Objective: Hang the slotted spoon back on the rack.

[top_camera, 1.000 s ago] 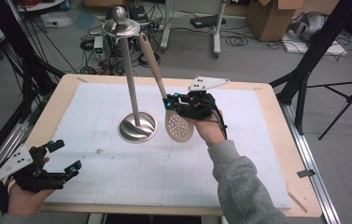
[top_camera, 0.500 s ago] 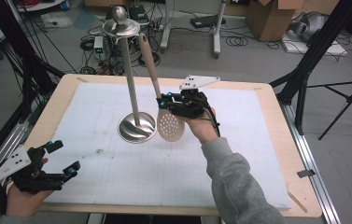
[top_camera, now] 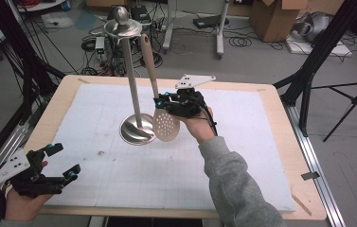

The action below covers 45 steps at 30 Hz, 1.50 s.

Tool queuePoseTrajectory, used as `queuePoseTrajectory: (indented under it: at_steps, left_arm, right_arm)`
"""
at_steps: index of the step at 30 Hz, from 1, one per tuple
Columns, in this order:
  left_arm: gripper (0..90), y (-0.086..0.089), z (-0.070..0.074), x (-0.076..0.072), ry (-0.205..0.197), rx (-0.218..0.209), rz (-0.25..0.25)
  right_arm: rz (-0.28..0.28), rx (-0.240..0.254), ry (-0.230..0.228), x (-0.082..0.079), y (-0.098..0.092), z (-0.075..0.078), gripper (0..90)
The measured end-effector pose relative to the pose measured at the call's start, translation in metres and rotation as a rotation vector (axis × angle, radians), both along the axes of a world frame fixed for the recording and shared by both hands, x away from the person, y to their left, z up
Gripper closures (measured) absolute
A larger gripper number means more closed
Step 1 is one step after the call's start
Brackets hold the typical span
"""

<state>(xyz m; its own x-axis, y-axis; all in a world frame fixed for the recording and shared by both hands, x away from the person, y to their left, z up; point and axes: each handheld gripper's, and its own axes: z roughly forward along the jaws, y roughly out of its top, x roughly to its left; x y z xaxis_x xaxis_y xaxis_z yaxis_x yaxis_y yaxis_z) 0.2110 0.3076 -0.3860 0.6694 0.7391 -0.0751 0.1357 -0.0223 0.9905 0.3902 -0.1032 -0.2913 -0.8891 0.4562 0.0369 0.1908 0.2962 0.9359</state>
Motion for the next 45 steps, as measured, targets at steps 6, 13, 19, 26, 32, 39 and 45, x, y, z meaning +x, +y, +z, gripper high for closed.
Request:
queuePoseTrajectory:
  at_steps: [6, 13, 19, 26, 32, 39, 45]
  left_arm:
    - [2.5, 0.001, -0.001, -0.001, 0.003, 0.001, 0.002]
    - [2.5, 0.003, -0.001, -0.003, 0.001, 0.003, 0.006]
    - [2.5, 0.003, 0.0, -0.003, -0.001, 0.001, 0.007]
    - [2.5, 0.003, 0.0, -0.003, -0.003, 0.001, 0.007]
    - [2.5, 0.003, 0.0, -0.001, -0.002, -0.003, 0.008]
    - [2.5, -0.002, -0.001, 0.003, 0.002, 0.002, -0.004]
    - [2.5, -0.005, -0.001, 0.007, 0.005, 0.001, -0.015]
  right_arm:
    - [0.006, 0.002, -0.001, 0.003, 0.006, -0.001, 78.2]
    - [0.008, 0.01, -0.006, 0.005, 0.009, -0.003, 77.9]
    - [0.003, 0.027, 0.004, 0.004, 0.009, -0.004, 73.4]
    - [-0.019, 0.063, -0.002, 0.0, 0.004, -0.001, 49.9]
    - [-0.036, 0.05, -0.032, -0.006, 0.0, -0.004, 26.3]
    - [-0.049, 0.04, -0.026, -0.01, -0.008, -0.012, 14.5]
    - [-0.038, 0.037, -0.011, -0.016, -0.019, -0.019, 14.1]
